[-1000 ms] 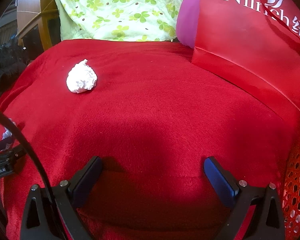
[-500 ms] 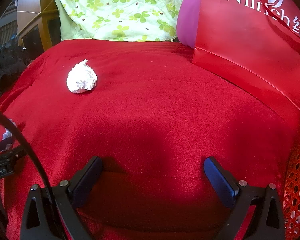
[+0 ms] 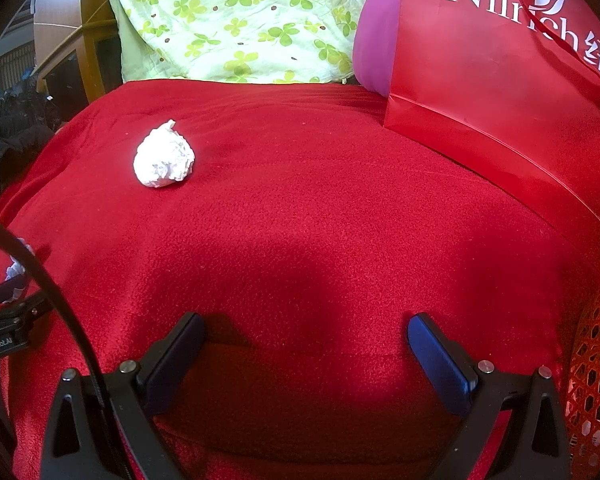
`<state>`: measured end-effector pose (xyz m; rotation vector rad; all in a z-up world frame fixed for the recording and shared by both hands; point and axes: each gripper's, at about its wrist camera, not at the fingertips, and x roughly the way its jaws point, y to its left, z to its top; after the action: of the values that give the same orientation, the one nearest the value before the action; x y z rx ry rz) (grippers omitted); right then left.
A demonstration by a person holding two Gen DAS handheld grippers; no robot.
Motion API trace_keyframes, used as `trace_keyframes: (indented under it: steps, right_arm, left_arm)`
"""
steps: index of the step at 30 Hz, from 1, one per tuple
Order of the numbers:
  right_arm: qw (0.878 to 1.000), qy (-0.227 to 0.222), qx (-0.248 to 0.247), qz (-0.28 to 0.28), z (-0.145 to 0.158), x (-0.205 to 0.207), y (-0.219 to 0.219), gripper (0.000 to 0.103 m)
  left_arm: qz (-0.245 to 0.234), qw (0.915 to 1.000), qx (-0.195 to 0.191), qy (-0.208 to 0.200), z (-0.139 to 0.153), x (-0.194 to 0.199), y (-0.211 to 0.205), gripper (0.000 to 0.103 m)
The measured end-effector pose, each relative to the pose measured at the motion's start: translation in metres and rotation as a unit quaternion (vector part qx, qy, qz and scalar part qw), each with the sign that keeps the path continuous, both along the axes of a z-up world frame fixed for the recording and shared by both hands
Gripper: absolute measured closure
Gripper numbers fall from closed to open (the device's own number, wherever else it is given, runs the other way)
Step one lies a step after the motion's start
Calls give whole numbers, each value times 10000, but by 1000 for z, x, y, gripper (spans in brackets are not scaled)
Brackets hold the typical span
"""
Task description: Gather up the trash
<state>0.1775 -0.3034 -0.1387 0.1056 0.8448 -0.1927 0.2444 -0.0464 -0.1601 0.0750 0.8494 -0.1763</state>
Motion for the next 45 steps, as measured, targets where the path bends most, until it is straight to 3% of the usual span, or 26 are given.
trace_keyframes:
  steps: [45]
  right_arm:
    - [10000,1,-26,-15,1,-1,0,0]
  left_arm:
    - [-13,10000,-11,3,-1,-1,-1,0]
